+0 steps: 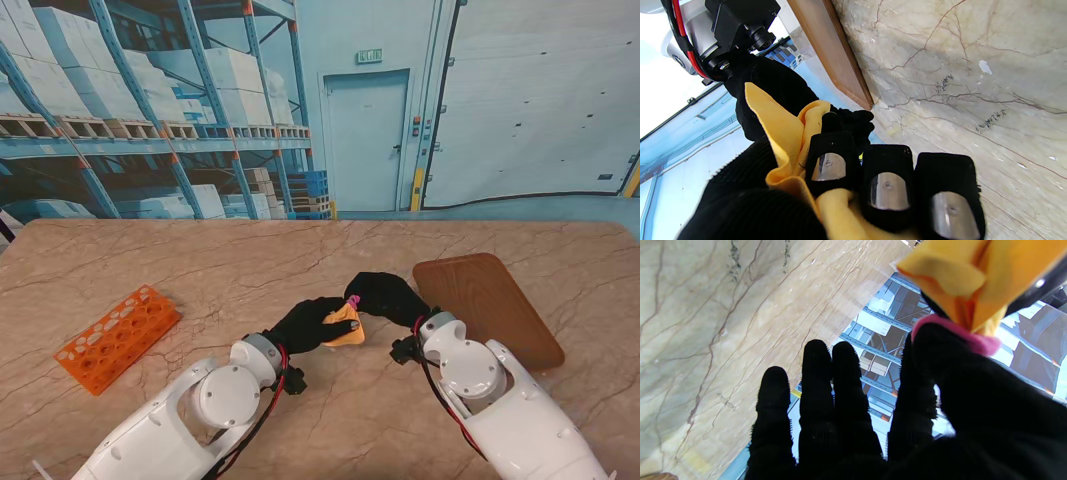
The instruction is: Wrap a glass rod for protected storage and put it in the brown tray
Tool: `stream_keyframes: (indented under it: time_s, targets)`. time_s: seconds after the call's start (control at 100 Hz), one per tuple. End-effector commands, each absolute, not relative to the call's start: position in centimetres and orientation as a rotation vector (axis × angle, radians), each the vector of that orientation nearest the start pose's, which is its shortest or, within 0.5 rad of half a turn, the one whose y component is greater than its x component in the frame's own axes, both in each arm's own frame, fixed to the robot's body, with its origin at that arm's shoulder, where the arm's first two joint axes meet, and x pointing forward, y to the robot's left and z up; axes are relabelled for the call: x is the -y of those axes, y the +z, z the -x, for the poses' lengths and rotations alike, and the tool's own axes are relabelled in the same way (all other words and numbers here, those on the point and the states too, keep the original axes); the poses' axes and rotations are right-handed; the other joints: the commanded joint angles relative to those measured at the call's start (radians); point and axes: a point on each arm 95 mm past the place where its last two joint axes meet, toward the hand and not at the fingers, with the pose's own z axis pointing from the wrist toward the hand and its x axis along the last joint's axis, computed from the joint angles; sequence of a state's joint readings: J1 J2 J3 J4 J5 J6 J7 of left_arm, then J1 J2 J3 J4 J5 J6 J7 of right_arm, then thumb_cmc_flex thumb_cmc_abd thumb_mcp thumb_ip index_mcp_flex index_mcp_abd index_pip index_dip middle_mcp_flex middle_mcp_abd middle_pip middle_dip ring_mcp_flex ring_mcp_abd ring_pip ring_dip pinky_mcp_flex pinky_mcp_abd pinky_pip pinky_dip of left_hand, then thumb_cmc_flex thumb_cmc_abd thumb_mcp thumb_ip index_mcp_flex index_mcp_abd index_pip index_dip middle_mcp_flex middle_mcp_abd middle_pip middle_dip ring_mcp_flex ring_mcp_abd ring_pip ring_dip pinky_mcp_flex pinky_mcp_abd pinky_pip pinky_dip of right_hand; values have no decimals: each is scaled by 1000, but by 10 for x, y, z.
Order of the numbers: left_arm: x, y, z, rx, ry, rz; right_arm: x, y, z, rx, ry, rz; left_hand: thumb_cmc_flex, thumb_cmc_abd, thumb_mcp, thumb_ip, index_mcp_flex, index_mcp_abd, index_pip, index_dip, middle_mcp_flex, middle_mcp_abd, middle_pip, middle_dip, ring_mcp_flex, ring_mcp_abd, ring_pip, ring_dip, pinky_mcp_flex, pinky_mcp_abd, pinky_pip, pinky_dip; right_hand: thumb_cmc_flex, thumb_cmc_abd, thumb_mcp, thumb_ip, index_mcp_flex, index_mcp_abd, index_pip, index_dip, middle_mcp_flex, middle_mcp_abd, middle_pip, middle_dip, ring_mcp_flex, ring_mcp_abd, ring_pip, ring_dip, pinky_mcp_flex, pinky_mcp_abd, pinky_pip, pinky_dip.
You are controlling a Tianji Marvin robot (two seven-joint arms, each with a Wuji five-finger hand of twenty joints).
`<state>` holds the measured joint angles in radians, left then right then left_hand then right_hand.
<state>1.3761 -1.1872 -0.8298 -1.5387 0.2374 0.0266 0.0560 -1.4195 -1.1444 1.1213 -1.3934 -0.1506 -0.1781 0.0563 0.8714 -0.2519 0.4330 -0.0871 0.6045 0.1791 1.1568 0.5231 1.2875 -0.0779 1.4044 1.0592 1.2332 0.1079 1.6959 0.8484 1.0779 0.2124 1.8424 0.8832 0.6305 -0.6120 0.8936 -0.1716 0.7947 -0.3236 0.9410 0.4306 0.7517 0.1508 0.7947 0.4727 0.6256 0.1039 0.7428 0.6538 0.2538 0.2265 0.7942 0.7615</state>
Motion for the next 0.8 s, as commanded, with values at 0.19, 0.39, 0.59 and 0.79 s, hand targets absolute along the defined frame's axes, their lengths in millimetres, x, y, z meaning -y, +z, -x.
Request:
stream_keyframes:
  time_s: [0.19, 0.39, 0.59, 0.79]
  targets:
    - [146, -331, -386, -1343, -2067, 1891, -43, -347, -421, 1209, -2194, 1969, -66, -159, 135, 68, 18, 29, 8, -58, 58, 9, 71, -28, 38, -51, 116, -14, 38, -120, 252, 82, -50, -93, 56, -36, 87, 27, 112, -9, 54, -10, 47, 9, 47, -9, 48, 6, 17, 12, 67, -12]
    - [143, -331, -388, -1333, -2084, 1846, -45, -345, -412, 1278, -2345, 1876, -309, -147, 56, 93, 79, 63, -93, 91, 58, -1, 72, -34, 38, -64, 119, -15, 39, -140, 252, 77, -48, -142, 59, -36, 93, 40, 150, 2, 78, -22, 81, 14, 76, -14, 81, 10, 33, 15, 107, -25]
    - [141, -333, -391, -1308, -2092, 1815, -41, -345, -404, 1343, -2473, 1780, -419, 3, -132, 119, 95, 67, -94, 129, 56, -22, 81, -11, 38, -53, 121, -14, 36, -122, 252, 54, -55, -208, 47, -38, 86, 30, 201, 40, 76, -28, 96, 13, 80, -18, 92, 6, 33, 16, 131, -47]
    - [140, -334, -392, -1268, -2091, 1864, -38, -342, -399, 1429, -2562, 1663, -446, 171, -167, 169, 104, 80, -97, 130, 57, 17, 82, -6, 37, -4, 121, -10, 30, -59, 252, 53, -64, -248, 55, -43, -13, 29, 191, 49, 21, -25, 92, 8, 48, -26, 83, -2, 23, 9, 136, -67]
